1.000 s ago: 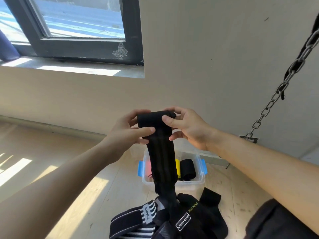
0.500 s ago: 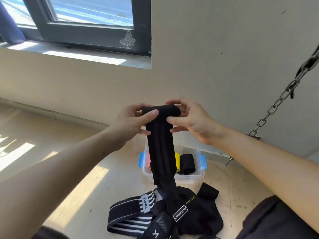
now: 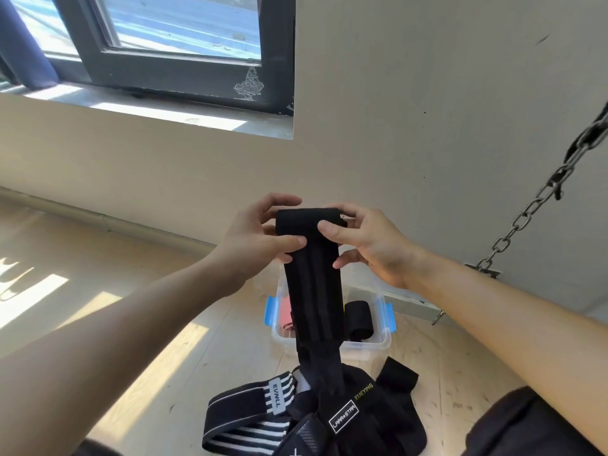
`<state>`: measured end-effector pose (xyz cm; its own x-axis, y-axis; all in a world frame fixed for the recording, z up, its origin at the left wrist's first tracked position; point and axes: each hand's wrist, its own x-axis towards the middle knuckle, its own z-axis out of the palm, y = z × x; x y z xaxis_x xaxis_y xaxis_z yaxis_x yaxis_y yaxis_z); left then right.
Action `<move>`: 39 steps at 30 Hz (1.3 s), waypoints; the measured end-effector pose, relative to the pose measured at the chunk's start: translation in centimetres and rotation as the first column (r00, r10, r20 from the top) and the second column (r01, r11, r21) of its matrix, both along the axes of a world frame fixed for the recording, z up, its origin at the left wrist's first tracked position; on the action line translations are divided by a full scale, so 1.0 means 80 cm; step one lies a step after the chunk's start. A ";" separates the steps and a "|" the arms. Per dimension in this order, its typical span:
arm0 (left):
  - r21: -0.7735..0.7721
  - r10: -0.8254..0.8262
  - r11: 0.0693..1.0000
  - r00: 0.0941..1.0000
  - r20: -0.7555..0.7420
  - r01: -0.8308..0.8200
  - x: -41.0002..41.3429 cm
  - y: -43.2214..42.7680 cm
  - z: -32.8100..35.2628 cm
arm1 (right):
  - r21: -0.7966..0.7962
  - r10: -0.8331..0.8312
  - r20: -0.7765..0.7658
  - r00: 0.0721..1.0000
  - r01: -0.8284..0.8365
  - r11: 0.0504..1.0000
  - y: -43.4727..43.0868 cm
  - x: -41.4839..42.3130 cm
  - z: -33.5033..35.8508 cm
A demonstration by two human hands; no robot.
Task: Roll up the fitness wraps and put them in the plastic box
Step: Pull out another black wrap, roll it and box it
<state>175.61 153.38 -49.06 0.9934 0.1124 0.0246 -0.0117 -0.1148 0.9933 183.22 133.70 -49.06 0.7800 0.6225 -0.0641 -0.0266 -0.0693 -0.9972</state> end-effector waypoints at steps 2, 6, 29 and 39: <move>-0.012 -0.051 0.999 0.994 -0.095 0.050 0.000 0.003 0.000 | 0.029 -0.007 0.004 1.000 0.007 1.000 -0.001 0.001 0.001; -0.040 -0.236 0.971 0.941 -0.241 0.234 -0.003 0.006 -0.002 | 0.082 -0.005 0.015 1.000 0.004 0.997 -0.004 0.002 0.001; -0.028 -0.108 0.994 0.993 -0.055 0.107 0.002 0.003 -0.007 | -0.072 0.050 -0.059 0.997 -0.054 0.996 -0.004 0.001 0.002; -0.074 -0.263 0.965 0.921 -0.288 0.252 -0.004 0.002 0.001 | -0.012 -0.035 0.062 0.997 0.036 0.999 -0.005 0.002 -0.004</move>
<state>175.32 153.55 -48.95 0.9505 -0.1530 -0.2706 0.2553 -0.1121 0.9603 183.37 133.29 -49.34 0.8041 0.5941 -0.0235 0.0320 -0.0827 -0.9961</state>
